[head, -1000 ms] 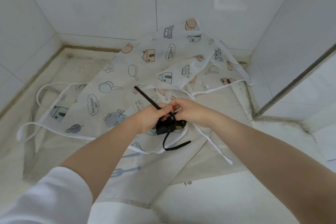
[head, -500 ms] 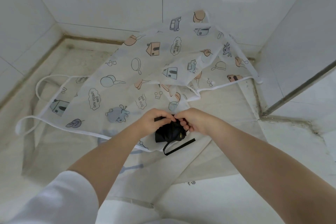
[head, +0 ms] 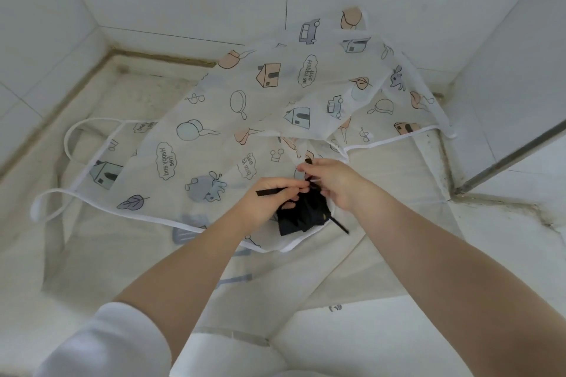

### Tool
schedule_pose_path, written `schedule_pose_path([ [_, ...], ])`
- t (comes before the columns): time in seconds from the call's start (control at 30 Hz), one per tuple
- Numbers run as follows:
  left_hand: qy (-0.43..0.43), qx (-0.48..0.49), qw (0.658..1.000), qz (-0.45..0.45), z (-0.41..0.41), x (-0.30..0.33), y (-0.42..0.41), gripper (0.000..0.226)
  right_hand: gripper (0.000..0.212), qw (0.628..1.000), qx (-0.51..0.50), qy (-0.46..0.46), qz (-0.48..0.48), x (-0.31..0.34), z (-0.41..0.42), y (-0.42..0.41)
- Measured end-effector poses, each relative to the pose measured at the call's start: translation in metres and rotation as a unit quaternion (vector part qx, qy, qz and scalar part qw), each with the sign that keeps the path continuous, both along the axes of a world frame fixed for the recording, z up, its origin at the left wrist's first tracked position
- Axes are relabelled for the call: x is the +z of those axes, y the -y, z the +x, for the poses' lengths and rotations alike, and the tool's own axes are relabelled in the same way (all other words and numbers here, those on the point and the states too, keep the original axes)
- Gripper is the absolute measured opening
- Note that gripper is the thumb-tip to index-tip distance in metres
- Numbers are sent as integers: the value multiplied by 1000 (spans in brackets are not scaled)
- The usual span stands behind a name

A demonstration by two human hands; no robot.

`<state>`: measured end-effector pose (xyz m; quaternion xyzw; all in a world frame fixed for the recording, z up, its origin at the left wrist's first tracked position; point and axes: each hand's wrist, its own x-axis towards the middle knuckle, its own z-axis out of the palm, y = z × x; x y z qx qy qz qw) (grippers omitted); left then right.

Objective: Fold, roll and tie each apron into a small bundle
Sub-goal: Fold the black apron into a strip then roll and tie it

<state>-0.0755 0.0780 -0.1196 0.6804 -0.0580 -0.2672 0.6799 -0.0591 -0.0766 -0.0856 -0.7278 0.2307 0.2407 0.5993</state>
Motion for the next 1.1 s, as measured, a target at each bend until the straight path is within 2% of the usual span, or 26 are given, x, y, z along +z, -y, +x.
schedule_pose_path([
  [0.07, -7, -1, 1000, 8, 0, 0, 3, 26, 14, 998, -18, 66, 7, 2, 3, -3],
  [0.13, -33, 60, 998, -11, -1, -2, 3, 31, 22, 991, -33, 128, -4, 4, 4, -8],
  [0.17, -33, 97, 995, -8, 0, -5, 1, 32, 27, 987, -38, 152, 41, 4, 5, -13],
  [0.2, -38, 134, 990, 2, 1, -8, -1, 32, 31, 977, -52, 158, 131, 5, 5, -17],
  [0.27, -37, 196, 980, 28, 3, -16, -10, 28, 34, 935, -104, 129, 313, 6, 5, -24],
  [0.3, -31, 208, 977, 44, 3, -20, -15, 25, 34, 927, -117, 115, 337, 4, 5, -23],
  [0.33, -20, 199, 977, 76, 4, -24, -22, 24, 34, 939, -112, 98, 311, 2, 6, -21],
  [0.37, 2, 172, 978, 120, 5, -28, -31, 23, 34, 962, -86, 89, 242, -3, 7, -18],
  [0.43, 12, 119, 977, 174, 9, -35, -45, 27, 33, 995, 6, 81, 59, -13, 4, -11],
  [0.53, -8, 96, 973, 209, 17, -39, -51, 28, 32, 982, 126, 76, -115, -20, 0, -10],
  [0.63, 1, 100, 969, 227, 22, -29, -43, 23, 33, 949, 218, 58, -219, -20, 3, -16],
  [0.73, -53, 127, 982, 128, 30, -3, -29, 25, 31, 944, 244, 22, -221, -17, 4, -19],
  [0.8, -73, 103, 988, 83, 36, 15, -16, 24, 28, 927, 283, 9, -244, -15, 4, -24],
  [0.9, -55, 63, 995, 59, 37, 27, 2, 25, 27, 918, 320, -12, -235, -9, 4, -28],
  [1.0, -47, 72, 994, 62, 37, 24, 11, 24, 26, 936, 298, -34, -184, -5, 6, -23],
  [1.1, -47, 119, 991, 31, 38, 21, 12, 16, 32, 923, 304, -25, -234, -10, 9, -25],
])
